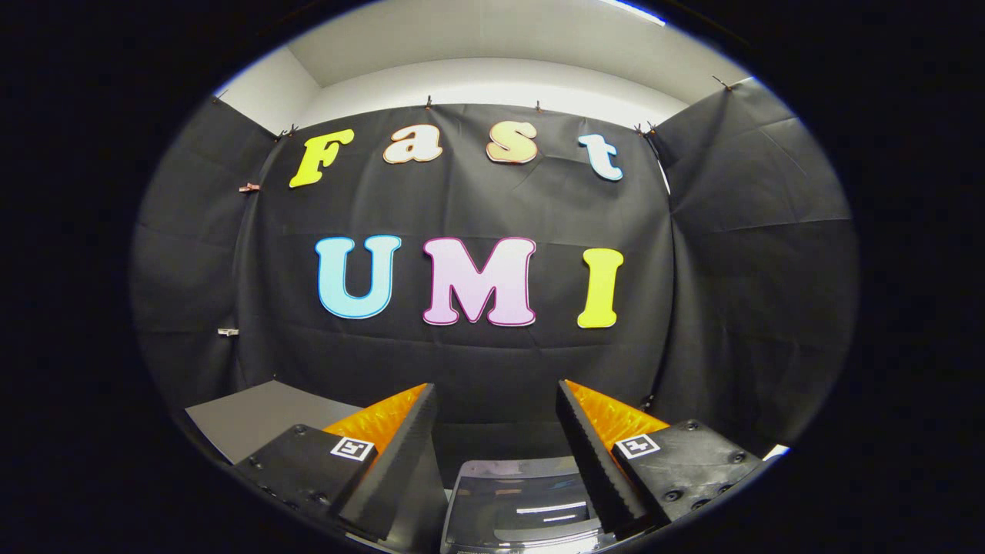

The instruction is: Put the clothes into the washing machine and then close the washing machine lid.

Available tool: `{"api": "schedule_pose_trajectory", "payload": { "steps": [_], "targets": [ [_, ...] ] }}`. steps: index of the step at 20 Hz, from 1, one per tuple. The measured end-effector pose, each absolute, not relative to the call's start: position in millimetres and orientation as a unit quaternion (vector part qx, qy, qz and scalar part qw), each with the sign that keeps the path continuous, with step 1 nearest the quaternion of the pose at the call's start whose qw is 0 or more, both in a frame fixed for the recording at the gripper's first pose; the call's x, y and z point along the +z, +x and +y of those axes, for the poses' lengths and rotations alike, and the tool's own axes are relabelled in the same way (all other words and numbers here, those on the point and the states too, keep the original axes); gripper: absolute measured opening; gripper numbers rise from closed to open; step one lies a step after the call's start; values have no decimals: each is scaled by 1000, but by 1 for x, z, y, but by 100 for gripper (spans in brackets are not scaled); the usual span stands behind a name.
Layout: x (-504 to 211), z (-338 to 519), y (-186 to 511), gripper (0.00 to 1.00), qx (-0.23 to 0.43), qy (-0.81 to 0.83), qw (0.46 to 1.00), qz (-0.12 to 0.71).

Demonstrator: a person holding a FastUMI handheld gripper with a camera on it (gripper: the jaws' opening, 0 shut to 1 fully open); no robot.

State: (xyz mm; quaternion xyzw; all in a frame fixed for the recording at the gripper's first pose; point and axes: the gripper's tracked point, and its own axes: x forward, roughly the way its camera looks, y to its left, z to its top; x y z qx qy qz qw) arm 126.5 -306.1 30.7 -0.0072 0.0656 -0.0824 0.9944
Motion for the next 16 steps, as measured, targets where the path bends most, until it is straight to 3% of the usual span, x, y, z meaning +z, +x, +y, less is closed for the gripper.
{"api": "schedule_pose_trajectory", "payload": {
  "steps": [16],
  "targets": [
    [31,-300,130,98,-68,-16,995,65]
  ]
}}
